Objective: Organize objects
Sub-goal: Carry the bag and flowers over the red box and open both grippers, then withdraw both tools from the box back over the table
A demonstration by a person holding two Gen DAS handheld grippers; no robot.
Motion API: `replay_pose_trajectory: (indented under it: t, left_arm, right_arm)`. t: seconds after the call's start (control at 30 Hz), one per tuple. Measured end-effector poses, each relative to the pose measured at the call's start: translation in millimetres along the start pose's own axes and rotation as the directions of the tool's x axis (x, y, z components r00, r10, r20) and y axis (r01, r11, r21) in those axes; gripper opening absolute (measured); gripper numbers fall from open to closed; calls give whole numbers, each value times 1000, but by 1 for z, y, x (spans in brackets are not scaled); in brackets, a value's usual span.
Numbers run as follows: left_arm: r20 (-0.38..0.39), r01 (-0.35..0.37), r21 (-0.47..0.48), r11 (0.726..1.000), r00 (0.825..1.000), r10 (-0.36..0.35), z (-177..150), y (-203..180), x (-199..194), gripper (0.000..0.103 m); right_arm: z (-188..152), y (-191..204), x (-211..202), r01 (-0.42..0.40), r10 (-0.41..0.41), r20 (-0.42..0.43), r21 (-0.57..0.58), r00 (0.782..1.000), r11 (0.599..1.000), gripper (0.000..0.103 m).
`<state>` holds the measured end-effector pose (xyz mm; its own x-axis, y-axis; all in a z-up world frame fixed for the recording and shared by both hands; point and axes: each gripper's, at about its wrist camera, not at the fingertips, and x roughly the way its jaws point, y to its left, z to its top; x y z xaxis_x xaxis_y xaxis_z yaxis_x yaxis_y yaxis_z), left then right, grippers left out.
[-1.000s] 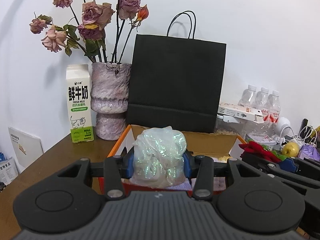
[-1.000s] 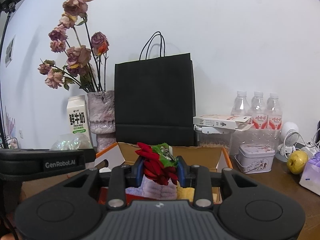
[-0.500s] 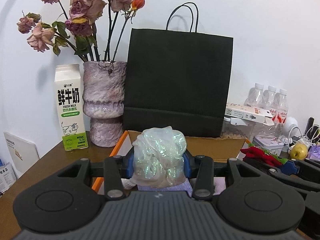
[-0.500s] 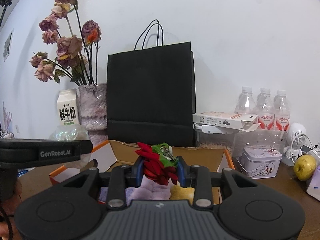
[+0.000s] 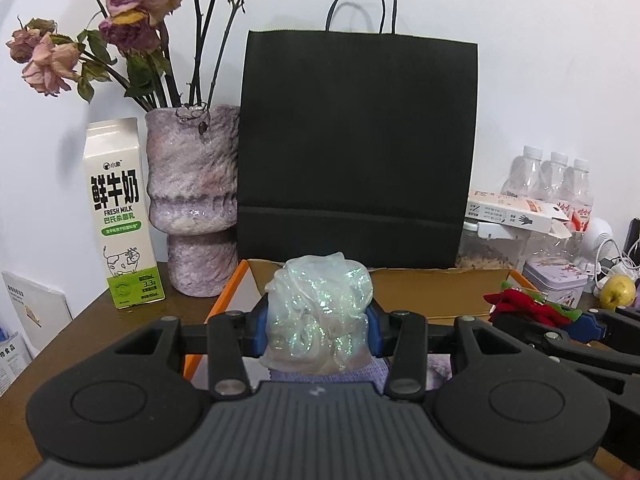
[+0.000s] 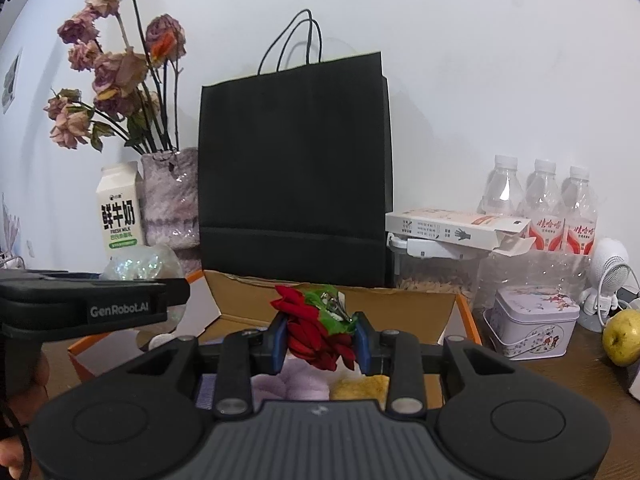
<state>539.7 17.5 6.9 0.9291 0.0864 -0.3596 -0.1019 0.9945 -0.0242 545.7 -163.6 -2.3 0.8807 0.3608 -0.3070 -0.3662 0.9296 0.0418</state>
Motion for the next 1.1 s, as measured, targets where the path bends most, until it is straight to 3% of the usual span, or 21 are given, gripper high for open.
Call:
replay_pose_trajectory:
  t: [0.43,0.6,0.63,0.67,0.73,0.8,0.97,1.1]
  left_arm:
    - [-15,-9,19,1000,1000,9,-1,2,23,47]
    - [-23,-14,26,1000,1000,15,-3,0,29,57]
    - [-25,-14,25,1000,1000,14,-3,1,30,65]
    - [-27,-14,25,1000,1000,15,-3,1,30,77]
    - [-19,-29,25,999,999,29,-4,1,30,92]
    - [-7,-49,26,998,999,49,-4,2,29,103]
    - [-27,-56,-4,998,998,56,-4,7,32,103]
    - [-36,-60,-24,998,998,59,-5,10,33,103]
  right_arm:
    - [-6,-6,19,11,-11,-34,4,999,1000,33]
    - [-8,-3,25,5,-5,-48,-9,999,1000,36]
    - [-8,-3,25,10,-10,-47,-8,999,1000,36]
    - [-8,-4,25,12,-12,-46,-6,999,1000,39]
    - [-8,-6,25,21,-20,-51,6,999,1000,53]
    - [-9,-8,26,35,-35,-57,16,998,999,85]
    - [-12,-11,26,77,-76,-48,26,996,997,103]
    - [-14,-14,26,79,-78,-50,34,996,996,103]
